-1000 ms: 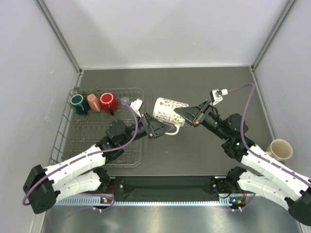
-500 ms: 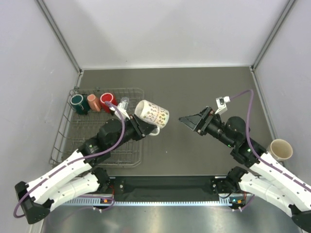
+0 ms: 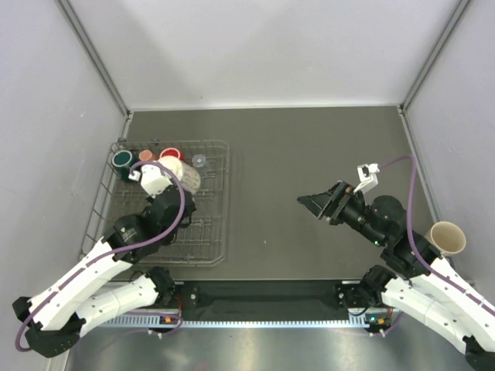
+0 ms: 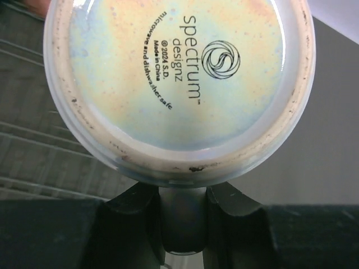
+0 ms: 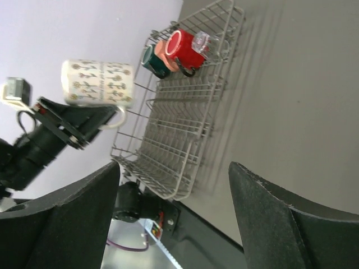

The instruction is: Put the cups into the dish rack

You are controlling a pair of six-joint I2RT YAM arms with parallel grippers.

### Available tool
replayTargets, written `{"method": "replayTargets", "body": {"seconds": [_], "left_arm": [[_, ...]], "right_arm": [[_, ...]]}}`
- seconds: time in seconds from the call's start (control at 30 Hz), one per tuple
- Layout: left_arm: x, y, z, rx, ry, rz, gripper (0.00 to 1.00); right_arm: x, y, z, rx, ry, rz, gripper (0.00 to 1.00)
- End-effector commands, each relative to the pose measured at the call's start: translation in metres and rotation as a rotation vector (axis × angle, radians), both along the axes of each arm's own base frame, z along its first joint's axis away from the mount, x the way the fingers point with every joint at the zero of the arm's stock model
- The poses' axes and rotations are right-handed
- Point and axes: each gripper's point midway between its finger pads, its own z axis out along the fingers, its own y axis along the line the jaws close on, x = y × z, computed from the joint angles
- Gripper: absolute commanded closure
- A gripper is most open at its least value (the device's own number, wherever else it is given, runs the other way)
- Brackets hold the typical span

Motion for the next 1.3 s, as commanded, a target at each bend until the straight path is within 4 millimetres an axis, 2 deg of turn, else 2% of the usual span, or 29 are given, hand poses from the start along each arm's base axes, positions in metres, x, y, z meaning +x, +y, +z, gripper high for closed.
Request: {"method": "replayTargets", "body": {"seconds": [0.0,0.2,0.3,0.43,0.57,0.63,0.73,0.97,1.13,1.27], "left_arm": [[0.002,0.066,0.034,0.114,-0.107,0.308,1.0],[0.003,0.096,0.02,0.304,-0.081,0.466,1.0],[0.009,0.109,0.0,0.359,-0.002,0.522,1.0],[0.02,0.136,-0.014,0.341,0.038,0.633,1.0],[0.018,0.17,-0.029,0.341,0.095,0.745,1.0],[0.01,0.19,-0.042,0.344,0.143,0.822,1.0],[-0.006,0.207,-0.057,0.334,0.187,0.915,1.0],[-0.031,0.226,-0.093,0.292,0.208,1.053,1.0],[-0.033,0.24,-0.104,0.262,0.205,1.135,1.0],[-0.034,0.248,-0.126,0.237,0.255,1.168,1.0]], "right_arm": [[0.0,-0.007,0.006,-0.052,-0.044,-0.01,0.21],[0.001,-0.006,0.002,-0.107,-0.061,0.008,0.2],[0.001,-0.004,-0.002,-0.129,-0.059,0.028,0.2],[-0.004,-0.002,-0.006,-0.141,-0.056,0.061,0.2],[-0.008,-0.005,-0.009,-0.148,-0.055,0.07,0.2],[-0.009,-0.007,-0.012,-0.162,-0.052,0.074,0.2],[-0.011,-0.01,-0.011,-0.17,-0.062,0.078,0.2],[-0.017,-0.01,-0.004,-0.181,-0.074,0.108,0.19],[-0.02,-0.011,0.002,-0.18,-0.088,0.116,0.2],[-0.021,-0.014,0.004,-0.187,-0.095,0.112,0.19]]}}
